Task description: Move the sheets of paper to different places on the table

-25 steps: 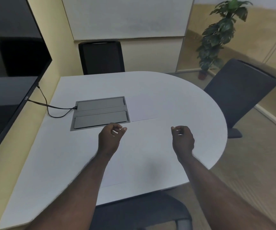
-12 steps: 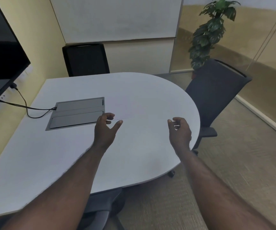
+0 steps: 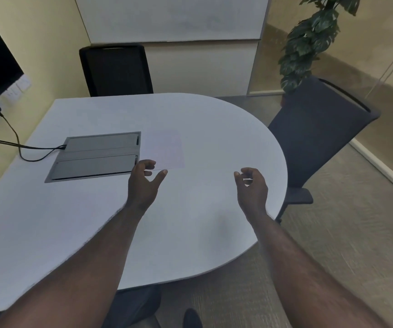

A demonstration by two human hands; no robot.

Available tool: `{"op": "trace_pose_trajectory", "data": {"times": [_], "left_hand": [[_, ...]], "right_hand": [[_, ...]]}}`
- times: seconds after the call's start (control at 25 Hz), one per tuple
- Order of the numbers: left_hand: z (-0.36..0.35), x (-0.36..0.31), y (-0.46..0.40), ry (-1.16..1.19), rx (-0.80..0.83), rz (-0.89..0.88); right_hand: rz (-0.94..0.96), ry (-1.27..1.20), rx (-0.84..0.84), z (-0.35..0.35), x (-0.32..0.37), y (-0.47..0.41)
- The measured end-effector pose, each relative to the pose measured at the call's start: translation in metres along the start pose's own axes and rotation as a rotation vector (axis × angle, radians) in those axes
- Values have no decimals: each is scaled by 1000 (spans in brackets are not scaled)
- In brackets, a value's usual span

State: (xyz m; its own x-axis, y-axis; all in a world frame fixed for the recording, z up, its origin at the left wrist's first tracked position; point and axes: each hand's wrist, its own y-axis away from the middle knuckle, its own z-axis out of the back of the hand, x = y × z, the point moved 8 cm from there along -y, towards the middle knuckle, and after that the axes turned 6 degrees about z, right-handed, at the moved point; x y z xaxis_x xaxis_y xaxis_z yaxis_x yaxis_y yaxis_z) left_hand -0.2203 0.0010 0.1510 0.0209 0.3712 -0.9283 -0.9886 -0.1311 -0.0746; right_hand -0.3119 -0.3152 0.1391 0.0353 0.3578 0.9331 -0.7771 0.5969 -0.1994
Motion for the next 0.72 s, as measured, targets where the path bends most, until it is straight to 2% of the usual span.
{"op": "trace_pose_trajectory", "data": {"times": [0.28,0.72], "left_hand": [[-6,31,-55,-28,-54,90],[-33,30,-137,-112,-162,137]], "right_hand": [[-16,-21,83,-50,-21,-55],[-20,90,191,-122,-39,-165]]}}
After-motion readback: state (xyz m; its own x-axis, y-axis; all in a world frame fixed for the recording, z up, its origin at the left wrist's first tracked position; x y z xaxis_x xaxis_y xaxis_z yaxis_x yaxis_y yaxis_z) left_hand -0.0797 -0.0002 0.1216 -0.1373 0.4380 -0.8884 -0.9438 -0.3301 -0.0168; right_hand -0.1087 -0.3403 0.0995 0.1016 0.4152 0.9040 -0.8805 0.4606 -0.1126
